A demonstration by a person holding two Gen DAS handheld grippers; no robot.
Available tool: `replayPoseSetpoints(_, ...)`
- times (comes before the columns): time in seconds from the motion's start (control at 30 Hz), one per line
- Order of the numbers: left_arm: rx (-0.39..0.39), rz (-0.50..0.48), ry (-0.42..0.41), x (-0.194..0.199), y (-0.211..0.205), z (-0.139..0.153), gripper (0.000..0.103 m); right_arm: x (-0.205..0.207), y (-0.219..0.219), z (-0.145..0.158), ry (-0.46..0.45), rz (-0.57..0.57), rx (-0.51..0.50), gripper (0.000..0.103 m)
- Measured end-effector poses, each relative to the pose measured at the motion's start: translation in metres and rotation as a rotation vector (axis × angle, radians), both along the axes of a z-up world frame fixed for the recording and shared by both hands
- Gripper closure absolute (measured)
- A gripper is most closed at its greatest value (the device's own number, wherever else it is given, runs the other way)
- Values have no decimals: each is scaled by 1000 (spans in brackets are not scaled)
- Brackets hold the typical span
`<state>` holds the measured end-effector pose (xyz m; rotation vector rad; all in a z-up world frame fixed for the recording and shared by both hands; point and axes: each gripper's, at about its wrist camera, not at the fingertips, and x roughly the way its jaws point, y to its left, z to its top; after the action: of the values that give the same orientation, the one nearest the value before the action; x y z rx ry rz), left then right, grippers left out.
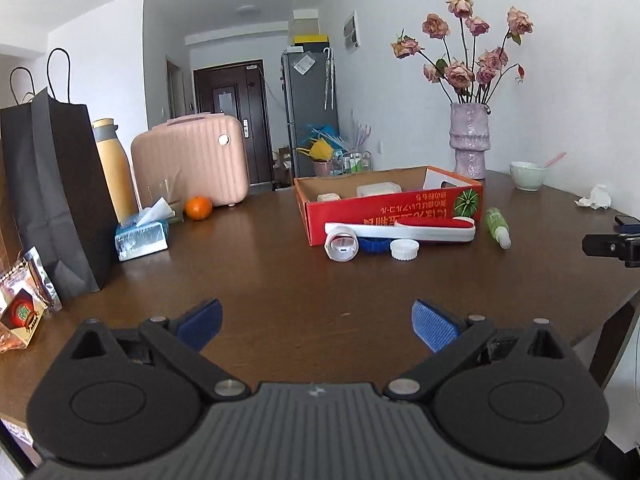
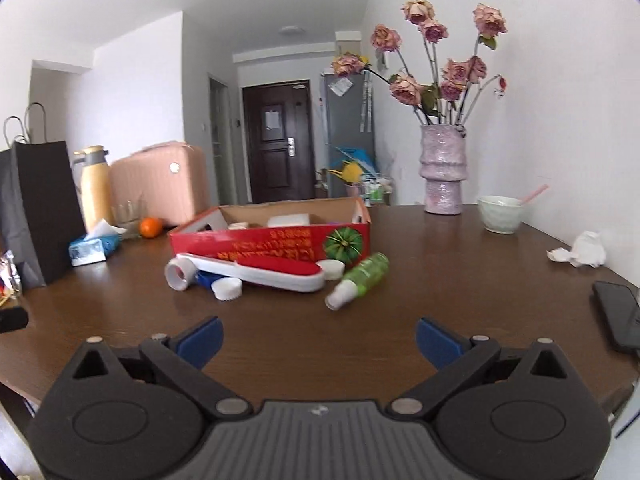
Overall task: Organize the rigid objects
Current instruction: 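Withdraw both grippers from the box back over the table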
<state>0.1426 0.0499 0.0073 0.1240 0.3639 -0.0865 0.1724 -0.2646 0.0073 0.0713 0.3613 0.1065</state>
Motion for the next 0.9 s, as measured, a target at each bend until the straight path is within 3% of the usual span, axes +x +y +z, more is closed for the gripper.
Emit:
replayPoseSetpoints(0.27,-15,59,-60,1,-10,10,0,-26,7,-8,-81,102,-1,0)
replayPoseSetpoints(0.5,6,43,-7,23,-21,1,0,-3,16,-13,25,164,-29,0)
replayPoseSetpoints(0.63,-6,56,-6,37,-22,-1,0,1,14,-23,24,157,-11,0)
replayPoseSetpoints(0.8,-8,86,63,67,-25,-12,0,29,7,-24,43,136,-12,0)
replayPoseSetpoints(0.9,-30,110,86,83,-19,-17,1,57,10,-24,119,144,4,0)
